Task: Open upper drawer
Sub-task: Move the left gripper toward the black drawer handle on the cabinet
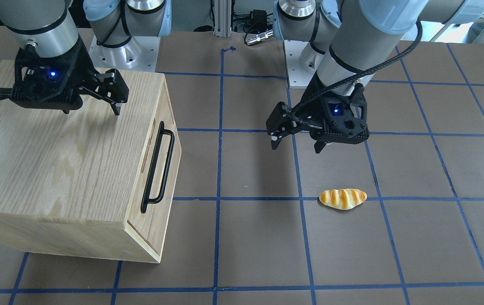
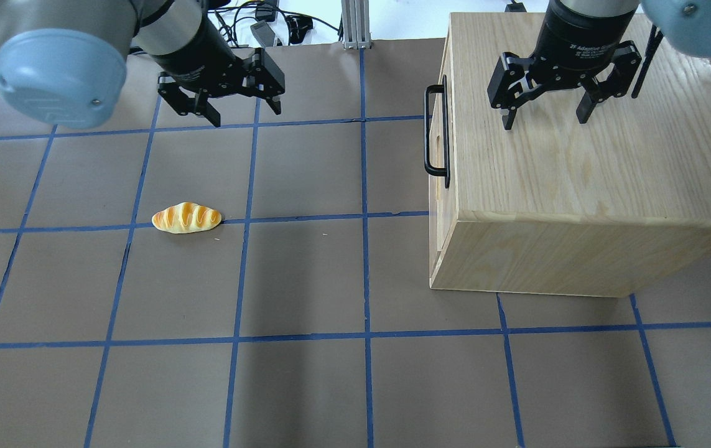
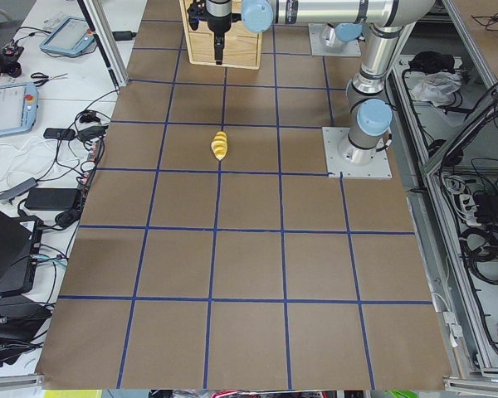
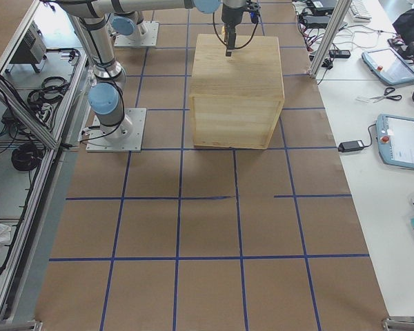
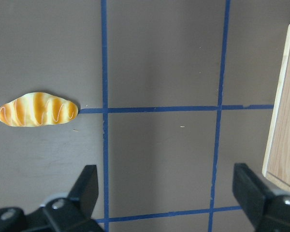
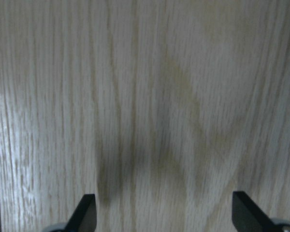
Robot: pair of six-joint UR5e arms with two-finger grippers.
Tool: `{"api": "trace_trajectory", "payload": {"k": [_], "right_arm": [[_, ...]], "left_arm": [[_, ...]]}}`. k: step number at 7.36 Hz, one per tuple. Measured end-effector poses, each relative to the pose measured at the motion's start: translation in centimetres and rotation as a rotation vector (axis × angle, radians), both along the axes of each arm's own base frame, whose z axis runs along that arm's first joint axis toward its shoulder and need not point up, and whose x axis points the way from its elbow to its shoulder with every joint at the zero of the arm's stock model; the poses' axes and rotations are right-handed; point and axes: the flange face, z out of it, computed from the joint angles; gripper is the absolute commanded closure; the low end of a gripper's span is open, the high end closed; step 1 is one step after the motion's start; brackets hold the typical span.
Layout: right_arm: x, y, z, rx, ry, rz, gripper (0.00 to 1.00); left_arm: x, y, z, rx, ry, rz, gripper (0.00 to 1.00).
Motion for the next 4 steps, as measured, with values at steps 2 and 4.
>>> {"api": "trace_trajectory", "payload": {"k": [2,4], "right_arm": [[0.0,0.0,0.0,0.000,0.000,0.001,0.00],[0.0,0.0,0.0,0.000,0.000,0.000,0.00]], "left_arm": [[-4.8,-0.4,-1.0,-0.029,0.069,0.034,0.00],[-8.6,-0.5,-1.9,-0.036,0.126,0.048,0.00]]}}
